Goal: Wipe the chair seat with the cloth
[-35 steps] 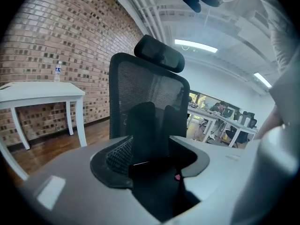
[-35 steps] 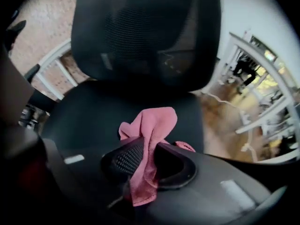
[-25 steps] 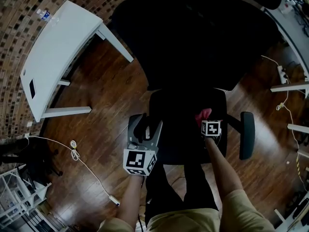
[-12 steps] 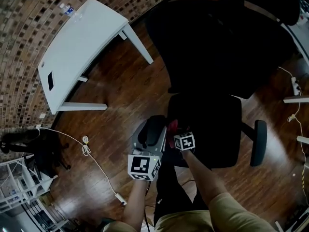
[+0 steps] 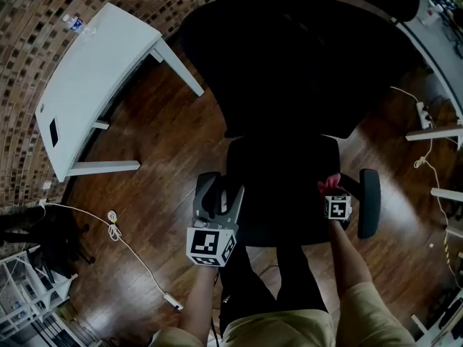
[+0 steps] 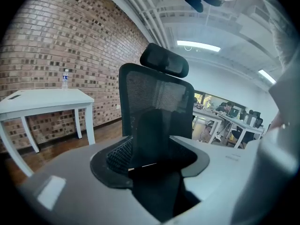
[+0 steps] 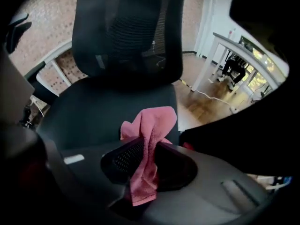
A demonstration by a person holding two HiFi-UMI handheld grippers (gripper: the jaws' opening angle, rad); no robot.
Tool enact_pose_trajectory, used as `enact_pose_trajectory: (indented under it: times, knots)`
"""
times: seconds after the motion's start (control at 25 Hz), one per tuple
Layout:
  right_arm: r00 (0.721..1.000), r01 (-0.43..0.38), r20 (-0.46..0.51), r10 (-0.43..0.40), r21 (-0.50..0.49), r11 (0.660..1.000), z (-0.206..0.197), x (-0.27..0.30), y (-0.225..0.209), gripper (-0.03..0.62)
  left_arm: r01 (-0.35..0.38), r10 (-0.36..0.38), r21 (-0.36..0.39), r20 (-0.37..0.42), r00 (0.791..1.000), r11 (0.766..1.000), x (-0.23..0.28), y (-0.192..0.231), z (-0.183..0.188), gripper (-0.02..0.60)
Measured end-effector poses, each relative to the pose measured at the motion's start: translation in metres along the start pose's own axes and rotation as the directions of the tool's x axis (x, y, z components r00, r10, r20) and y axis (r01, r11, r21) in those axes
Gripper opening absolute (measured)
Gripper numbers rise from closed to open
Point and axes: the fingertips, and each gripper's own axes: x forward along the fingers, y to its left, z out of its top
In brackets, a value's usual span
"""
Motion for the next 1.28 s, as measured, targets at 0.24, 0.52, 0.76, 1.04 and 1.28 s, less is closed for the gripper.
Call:
enact_pose_trajectory:
  times: [0.24, 0.52, 0.76, 1.04, 1.28]
  knots:
    - [0.998, -0.062, -0.009, 0.063, 0.136, 0.989, -0.006, -0.008, 0.038, 0.08, 0.017, -0.017, 0.018, 0.011, 1.0, 1.0, 0.007, -0.011, 0.008, 0.216]
    - [0.777, -0.624, 0.141, 0.614, 0.039, 0.781, 0.019, -0.026, 0.334, 0.08, -0.056, 0.056, 0.033, -0.007, 0.998, 0.998, -0.016, 0.024, 0.003, 0.216]
    - [0.696, -0.706, 0.099, 0.711, -0.083, 0.703, 0.02, -0.025, 0.424, 0.08, -0.087, 0.087, 0.039, -0.017, 0.996, 0.995, -0.041, 0.043, -0.006, 0.216]
    - [0.904, -0.412, 0.07, 0.421, -0.118, 0.904, -0.009, 0.011, 0.213, 0.078, -0.04, 0.041, 0.022, -0.043, 0.998, 0.999, -0.031, 0.021, -0.023, 0.216]
    - [0.997, -0.04, 0.068, 0.045, -0.072, 0.997, -0.021, -0.01, 0.019, 0.078, -0.001, 0.002, 0.023, -0.038, 0.999, 1.0, -0.019, 0.0, -0.027, 0.216]
